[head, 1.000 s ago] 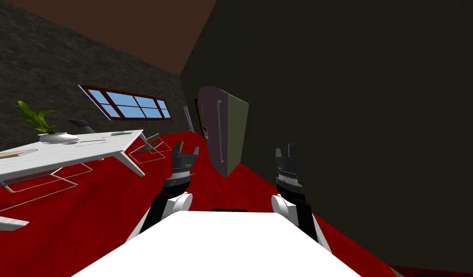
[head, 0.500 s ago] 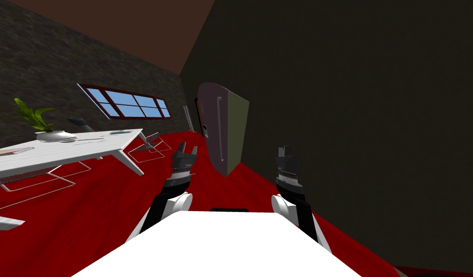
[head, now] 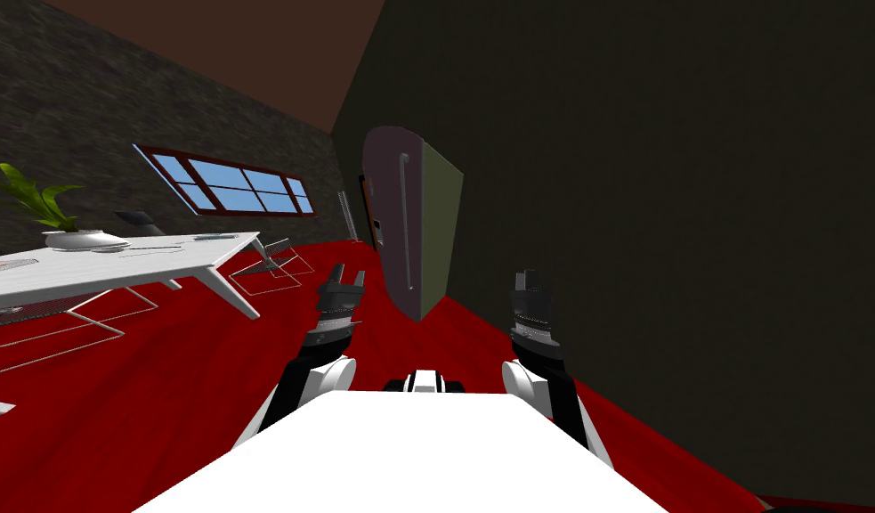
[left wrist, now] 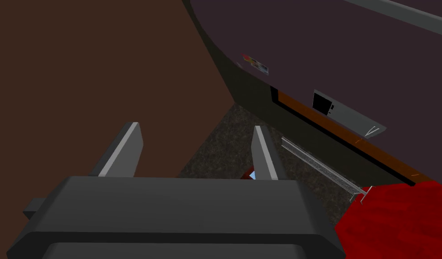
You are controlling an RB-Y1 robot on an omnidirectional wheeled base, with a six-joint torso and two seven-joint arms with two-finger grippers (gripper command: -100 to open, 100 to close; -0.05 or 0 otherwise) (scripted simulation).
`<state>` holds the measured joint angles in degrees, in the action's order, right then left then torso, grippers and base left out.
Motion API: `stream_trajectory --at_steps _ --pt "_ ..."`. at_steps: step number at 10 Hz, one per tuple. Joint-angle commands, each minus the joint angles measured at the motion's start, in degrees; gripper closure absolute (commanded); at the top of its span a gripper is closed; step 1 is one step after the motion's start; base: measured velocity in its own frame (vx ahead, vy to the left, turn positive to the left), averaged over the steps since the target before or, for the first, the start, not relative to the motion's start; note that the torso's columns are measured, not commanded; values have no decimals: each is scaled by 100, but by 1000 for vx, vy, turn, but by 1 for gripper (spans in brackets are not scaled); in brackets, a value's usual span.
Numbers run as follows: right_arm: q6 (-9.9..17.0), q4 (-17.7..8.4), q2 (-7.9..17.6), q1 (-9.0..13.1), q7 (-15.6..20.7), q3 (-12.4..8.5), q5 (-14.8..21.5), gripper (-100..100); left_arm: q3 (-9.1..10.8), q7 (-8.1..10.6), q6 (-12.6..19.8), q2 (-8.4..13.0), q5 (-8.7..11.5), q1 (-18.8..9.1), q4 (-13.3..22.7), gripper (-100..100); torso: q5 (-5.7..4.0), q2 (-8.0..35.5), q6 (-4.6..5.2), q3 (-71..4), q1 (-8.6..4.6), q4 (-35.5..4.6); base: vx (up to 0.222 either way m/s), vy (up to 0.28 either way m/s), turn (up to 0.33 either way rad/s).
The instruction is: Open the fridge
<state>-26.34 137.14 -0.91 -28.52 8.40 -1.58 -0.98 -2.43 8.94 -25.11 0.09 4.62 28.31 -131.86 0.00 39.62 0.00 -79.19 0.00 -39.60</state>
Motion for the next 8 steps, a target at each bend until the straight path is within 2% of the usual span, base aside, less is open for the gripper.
stream_trajectory --at_steps 1,4,6,8 --pt "0 -2 0 -1 0 0 0 0 23 9 -4 309 27 -7 60 -100 0 188 0 -397 0 -188 49 -14 22" --pt "0 -3 -1 -2 0 0 0 0 101 39 -18 690 116 -30 264 -100 -3 255 0 -544 -9 -263 90 -47 42" --pt "0 -2 -1 -3 0 0 0 0 181 70 -31 824 207 -54 474 -100 -2 244 0 -552 -6 -262 194 -95 67" --pt "0 -2 -1 -4 0 0 0 0 267 103 -47 870 306 -79 693 -100 -2 252 0 -548 -1 -264 228 -100 75"
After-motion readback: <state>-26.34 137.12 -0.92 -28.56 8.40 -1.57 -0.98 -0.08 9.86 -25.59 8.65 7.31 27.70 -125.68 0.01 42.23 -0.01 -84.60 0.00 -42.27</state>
